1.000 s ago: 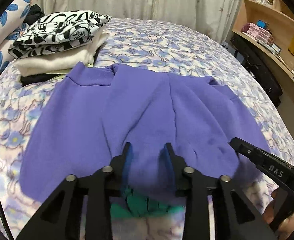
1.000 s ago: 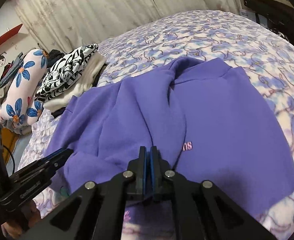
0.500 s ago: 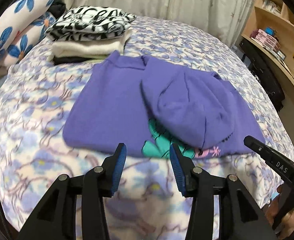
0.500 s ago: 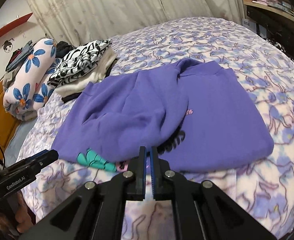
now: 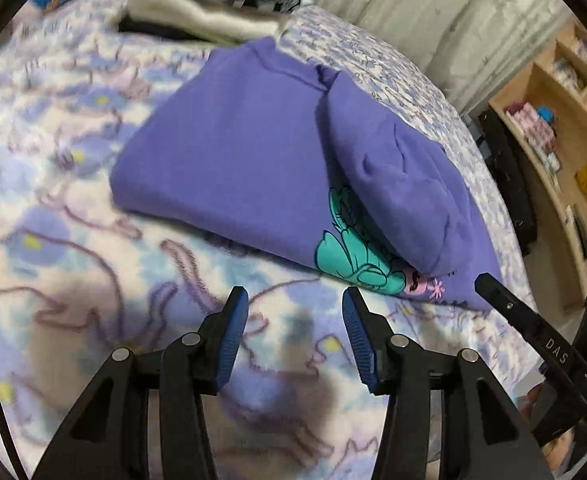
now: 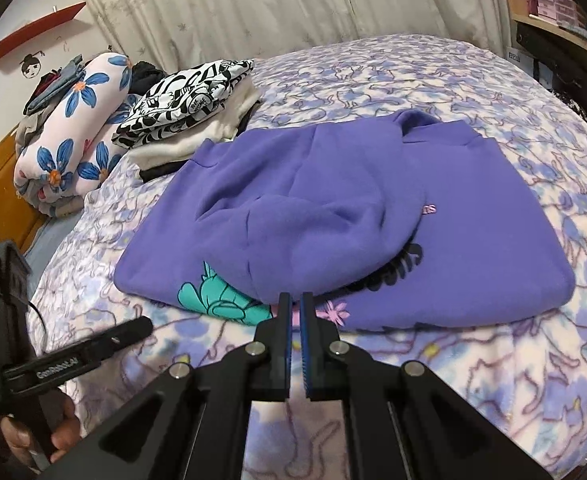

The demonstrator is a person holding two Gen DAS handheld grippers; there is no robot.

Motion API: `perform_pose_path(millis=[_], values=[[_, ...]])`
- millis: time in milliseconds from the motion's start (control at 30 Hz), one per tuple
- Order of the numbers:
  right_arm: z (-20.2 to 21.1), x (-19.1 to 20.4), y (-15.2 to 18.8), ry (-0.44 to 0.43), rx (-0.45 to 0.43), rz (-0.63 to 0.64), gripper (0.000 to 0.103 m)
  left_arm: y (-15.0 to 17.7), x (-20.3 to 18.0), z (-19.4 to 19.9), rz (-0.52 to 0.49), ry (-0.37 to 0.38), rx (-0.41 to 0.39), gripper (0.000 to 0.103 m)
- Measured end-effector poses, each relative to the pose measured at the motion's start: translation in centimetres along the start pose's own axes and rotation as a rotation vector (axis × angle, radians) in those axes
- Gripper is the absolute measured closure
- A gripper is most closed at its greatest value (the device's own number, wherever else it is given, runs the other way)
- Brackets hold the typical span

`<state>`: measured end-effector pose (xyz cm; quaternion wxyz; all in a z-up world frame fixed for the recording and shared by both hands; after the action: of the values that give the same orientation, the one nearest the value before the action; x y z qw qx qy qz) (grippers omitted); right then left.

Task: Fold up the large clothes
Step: 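Grasp the folded hoodie edge with both tools and fold it in half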

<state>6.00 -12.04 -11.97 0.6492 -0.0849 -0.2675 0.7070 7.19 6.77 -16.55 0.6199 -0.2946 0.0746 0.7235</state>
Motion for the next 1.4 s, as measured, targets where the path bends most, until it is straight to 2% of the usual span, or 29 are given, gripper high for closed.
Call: perform_pose_path(millis=[100, 167, 267, 367, 467, 533, 567, 600, 700, 733, 800, 900, 1000, 1200, 1367, 1400], values=[[-0.3, 0.4, -1.4, 0.006, -0.034, 0.015, 0.100, -0.9, 1.0, -1.6, 0.061, 0.067, 0.011, 0.056], [-0.6, 0.8, -2.5, 0.008, -0.048, 0.024, 0.100, -1.8, 1.6, -2.5, 0.088, 0.094, -0.011, 0.056], [-1.5, 1.3, -4.4, 0.005, -0.070, 0.029, 0.100, -3.2, 1.9, -3.8, 0.111, 0.111, -0.027, 0.054], [-2.9, 1.6, -6.1, 0.009, -0.085, 0.029, 0.100, -4.8, 1.8, -5.2, 0.126, 0.116, -0.014, 0.048], [-5.2, 1.5, -6.8, 0.031, -0.068, 0.025, 0.100, -6.4, 1.6, -5.9, 0.140, 0.122, -0.022, 0.045], [-7.7, 0.8, -6.4, 0.040, -0.015, 0.005, 0.100, -7.3, 1.5, -6.1, 0.155, 0.124, -0.036, 0.045], [-8.5, 0.5, -6.0, 0.042, 0.006, -0.005, 0.100, -7.9, 1.5, -6.1, 0.163, 0.125, -0.051, 0.047], [-9.4, 0.0, -5.6, 0.037, 0.024, -0.022, 0.100, -8.3, 1.5, -5.9, 0.167, 0.121, -0.072, 0.053], [-9.6, -0.7, -5.0, -0.012, -0.005, -0.047, 0.101, -9.3, 1.2, -5.0, 0.151, 0.064, -0.141, 0.074], [-9.6, -0.7, -5.0, -0.013, -0.004, -0.042, 0.101, -9.5, 0.8, -4.7, 0.135, 0.050, -0.164, 0.075], [-9.6, -0.7, -4.9, -0.015, -0.007, -0.038, 0.101, -9.7, -0.8, -3.8, 0.068, -0.004, -0.227, 0.080], [-9.7, -0.9, -4.9, -0.039, -0.012, -0.057, 0.101, -9.4, -5.5, -2.0, -0.104, -0.120, -0.338, 0.083], [-9.7, -1.6, -4.8, -0.092, -0.016, -0.102, 0.102, -8.9, -10.3, -0.5, -0.260, -0.173, -0.399, 0.084], [-8.8, -4.3, -4.1, -0.275, 0.005, -0.234, 0.103, -7.9, -19.9, -0.4, -0.544, -0.237, -0.422, 0.084], [-6.3, -7.7, -2.3, -0.443, 0.071, -0.367, 0.103, -5.2, -27.0, -2.4, -0.766, -0.297, -0.415, 0.083], [-5.7, -8.5, -1.9, -0.450, 0.073, -0.383, 0.102, -4.7, -28.3, -3.2, -0.802, -0.309, -0.405, 0.083]])
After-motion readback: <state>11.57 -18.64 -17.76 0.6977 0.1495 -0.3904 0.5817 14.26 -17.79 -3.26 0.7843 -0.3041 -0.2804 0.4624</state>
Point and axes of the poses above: each gripper's, at about its wrist camera, not at the fingertips, and z roughly against the way its jaws point, x to its left, y to its underside, the point moved 7 cm from there along -z, roughly the way its jaws point, and after that the axes turned 10 degrees about x, right-handed, at the moved point
